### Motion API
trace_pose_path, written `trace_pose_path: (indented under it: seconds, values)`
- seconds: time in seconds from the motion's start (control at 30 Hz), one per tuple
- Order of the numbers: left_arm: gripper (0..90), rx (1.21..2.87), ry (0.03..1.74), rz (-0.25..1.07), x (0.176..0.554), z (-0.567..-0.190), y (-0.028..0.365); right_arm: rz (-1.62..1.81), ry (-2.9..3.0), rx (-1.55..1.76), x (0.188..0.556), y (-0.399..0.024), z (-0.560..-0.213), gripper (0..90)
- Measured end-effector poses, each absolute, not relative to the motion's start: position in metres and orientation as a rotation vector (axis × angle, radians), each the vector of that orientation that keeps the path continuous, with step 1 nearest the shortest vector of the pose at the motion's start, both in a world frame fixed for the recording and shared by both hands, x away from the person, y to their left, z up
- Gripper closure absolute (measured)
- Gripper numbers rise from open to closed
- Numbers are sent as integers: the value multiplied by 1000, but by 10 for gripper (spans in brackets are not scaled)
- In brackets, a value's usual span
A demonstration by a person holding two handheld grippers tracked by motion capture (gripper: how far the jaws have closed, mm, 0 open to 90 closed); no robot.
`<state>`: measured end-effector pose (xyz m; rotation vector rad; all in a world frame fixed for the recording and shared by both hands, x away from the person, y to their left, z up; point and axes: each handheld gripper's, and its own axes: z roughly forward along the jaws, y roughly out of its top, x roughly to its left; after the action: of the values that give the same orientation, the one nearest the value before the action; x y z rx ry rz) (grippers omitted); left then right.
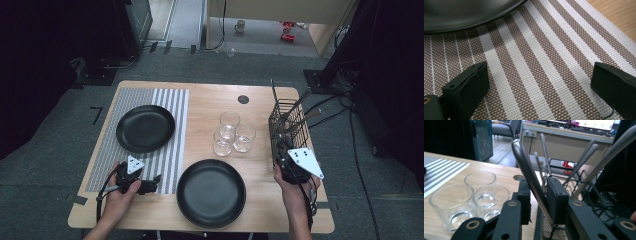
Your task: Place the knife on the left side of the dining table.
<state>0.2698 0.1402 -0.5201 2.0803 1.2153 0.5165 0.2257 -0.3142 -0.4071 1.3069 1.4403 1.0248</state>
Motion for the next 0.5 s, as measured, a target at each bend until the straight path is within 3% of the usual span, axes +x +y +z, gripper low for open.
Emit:
trace_pose_path:
  seconds: [0.5]
  values:
    - [18,2081,1215,516,270,-520,140,981,1328,1338,234,-340,-395,818]
